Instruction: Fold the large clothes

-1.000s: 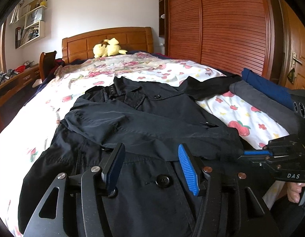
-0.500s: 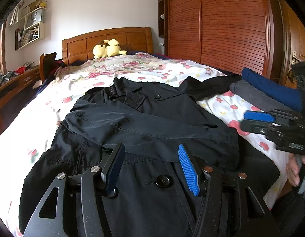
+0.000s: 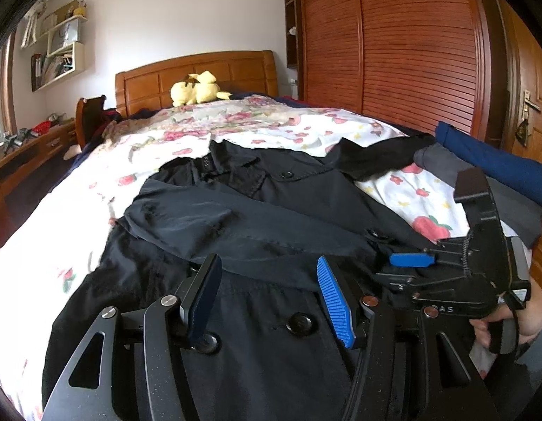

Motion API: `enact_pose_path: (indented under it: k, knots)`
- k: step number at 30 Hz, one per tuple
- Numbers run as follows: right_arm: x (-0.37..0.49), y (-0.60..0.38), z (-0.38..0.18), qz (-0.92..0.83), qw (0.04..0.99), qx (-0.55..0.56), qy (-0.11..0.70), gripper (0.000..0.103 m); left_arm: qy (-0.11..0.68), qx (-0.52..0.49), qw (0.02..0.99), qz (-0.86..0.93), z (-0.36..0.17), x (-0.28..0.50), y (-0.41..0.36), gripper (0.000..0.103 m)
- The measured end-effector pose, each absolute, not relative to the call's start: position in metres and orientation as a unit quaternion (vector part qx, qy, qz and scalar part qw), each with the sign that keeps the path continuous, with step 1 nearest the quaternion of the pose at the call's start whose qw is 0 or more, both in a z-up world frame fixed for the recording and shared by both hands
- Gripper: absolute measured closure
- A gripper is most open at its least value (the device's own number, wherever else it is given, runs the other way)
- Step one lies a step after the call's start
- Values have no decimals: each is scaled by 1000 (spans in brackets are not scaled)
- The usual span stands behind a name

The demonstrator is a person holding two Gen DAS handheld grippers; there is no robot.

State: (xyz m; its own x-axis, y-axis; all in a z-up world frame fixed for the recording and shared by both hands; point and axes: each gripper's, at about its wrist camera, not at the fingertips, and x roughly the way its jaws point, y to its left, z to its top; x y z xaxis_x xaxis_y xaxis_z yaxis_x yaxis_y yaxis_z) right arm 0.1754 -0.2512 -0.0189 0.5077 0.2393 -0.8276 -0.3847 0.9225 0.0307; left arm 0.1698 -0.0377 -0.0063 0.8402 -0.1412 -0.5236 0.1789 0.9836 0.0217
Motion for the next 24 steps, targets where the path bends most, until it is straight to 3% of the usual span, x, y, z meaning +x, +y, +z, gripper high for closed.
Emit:
enact_pose_path:
  k: [7, 24]
  knots:
    - [174, -253, -23, 185, 865, -73, 461, 62, 243, 57, 967, -56, 0, 172, -29, 44]
    - [174, -252, -25, 183, 867, -74, 457, 62, 271, 24, 960, -66, -47, 248, -24, 44]
